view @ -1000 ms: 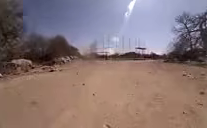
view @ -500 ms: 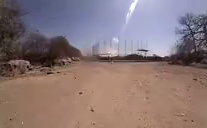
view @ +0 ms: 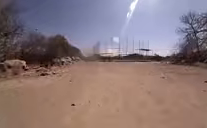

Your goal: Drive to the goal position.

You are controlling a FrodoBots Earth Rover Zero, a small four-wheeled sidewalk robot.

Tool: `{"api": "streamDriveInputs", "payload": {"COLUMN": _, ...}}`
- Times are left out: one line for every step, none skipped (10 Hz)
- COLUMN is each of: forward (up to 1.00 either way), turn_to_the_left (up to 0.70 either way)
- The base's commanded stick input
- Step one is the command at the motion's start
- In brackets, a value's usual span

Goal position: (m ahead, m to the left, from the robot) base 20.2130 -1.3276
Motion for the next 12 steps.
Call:
{"api": "streamDriveInputs", "payload": {"forward": 1.0, "turn_to_the_left": 0.0}}
{"api": "streamDriveInputs", "payload": {"forward": 1.0, "turn_to_the_left": 0.0}}
{"api": "streamDriveInputs", "payload": {"forward": 1.0, "turn_to_the_left": 0.0}}
{"api": "streamDriveInputs", "payload": {"forward": 1.0, "turn_to_the_left": 0.0}}
{"api": "streamDriveInputs", "payload": {"forward": 1.0, "turn_to_the_left": 0.0}}
{"api": "streamDriveInputs", "payload": {"forward": 1.0, "turn_to_the_left": 0.0}}
{"api": "streamDriveInputs", "payload": {"forward": 1.0, "turn_to_the_left": 0.0}}
{"api": "streamDriveInputs", "payload": {"forward": 1.0, "turn_to_the_left": 0.0}}
{"api": "streamDriveInputs", "payload": {"forward": 1.0, "turn_to_the_left": 0.0}}
{"api": "streamDriveInputs", "payload": {"forward": 1.0, "turn_to_the_left": 0.0}}
{"api": "streamDriveInputs", "payload": {"forward": 1.0, "turn_to_the_left": 0.0}}
{"api": "streamDriveInputs", "payload": {"forward": 1.0, "turn_to_the_left": 0.0}}
